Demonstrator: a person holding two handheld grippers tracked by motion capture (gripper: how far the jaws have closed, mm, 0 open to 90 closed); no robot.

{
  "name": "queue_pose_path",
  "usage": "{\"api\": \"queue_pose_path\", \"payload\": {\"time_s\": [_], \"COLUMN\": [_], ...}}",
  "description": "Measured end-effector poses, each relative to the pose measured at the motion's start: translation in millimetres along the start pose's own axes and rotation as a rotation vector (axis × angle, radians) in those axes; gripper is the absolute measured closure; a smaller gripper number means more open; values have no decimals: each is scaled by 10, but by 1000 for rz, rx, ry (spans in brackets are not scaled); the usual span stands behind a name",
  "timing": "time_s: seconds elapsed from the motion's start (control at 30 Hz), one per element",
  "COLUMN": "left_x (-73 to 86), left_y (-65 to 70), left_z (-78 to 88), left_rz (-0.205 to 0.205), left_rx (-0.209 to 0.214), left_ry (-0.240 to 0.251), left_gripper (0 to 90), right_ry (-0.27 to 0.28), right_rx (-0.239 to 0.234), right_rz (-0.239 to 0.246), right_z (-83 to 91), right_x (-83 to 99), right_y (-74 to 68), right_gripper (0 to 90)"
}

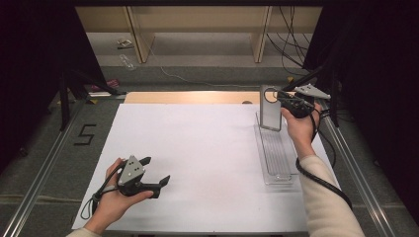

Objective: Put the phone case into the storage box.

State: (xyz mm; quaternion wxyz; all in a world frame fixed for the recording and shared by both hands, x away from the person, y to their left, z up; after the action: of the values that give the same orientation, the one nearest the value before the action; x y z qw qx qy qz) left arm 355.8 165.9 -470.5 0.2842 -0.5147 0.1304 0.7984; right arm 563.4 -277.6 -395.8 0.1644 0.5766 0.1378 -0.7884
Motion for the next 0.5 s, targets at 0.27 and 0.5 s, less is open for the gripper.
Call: {"api": "queue_pose_path", "payload": {"time_s": [0.27, 0.5], "left_x": [0, -2], "left_y": [1, 2], "left_z": [-1, -1], "left_rz": [3, 2], "left_rx": [2, 1], "left_ry": [0, 1], "left_gripper": [115, 115], "right_ry": [-16, -22], "right_rx": [-5, -9], "right_rz": [7, 8], "right_z": [-40, -61], "right_x": [33, 50], "right_y": [-7, -13], "right_gripper": [820, 820]}}
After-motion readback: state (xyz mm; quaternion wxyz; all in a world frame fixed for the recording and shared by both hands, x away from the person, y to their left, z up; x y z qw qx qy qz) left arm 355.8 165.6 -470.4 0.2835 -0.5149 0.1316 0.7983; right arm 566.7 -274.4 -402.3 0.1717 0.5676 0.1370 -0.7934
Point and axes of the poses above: each handheld gripper's, and its own axes: z roughly backward along the jaws, x roughly out of its underside, y roughly to its right, the point moved 5 cm from there along -z, roughly forward along the jaws, and after that the axes turned 5 degrees about -x, right-handed, at the moved point
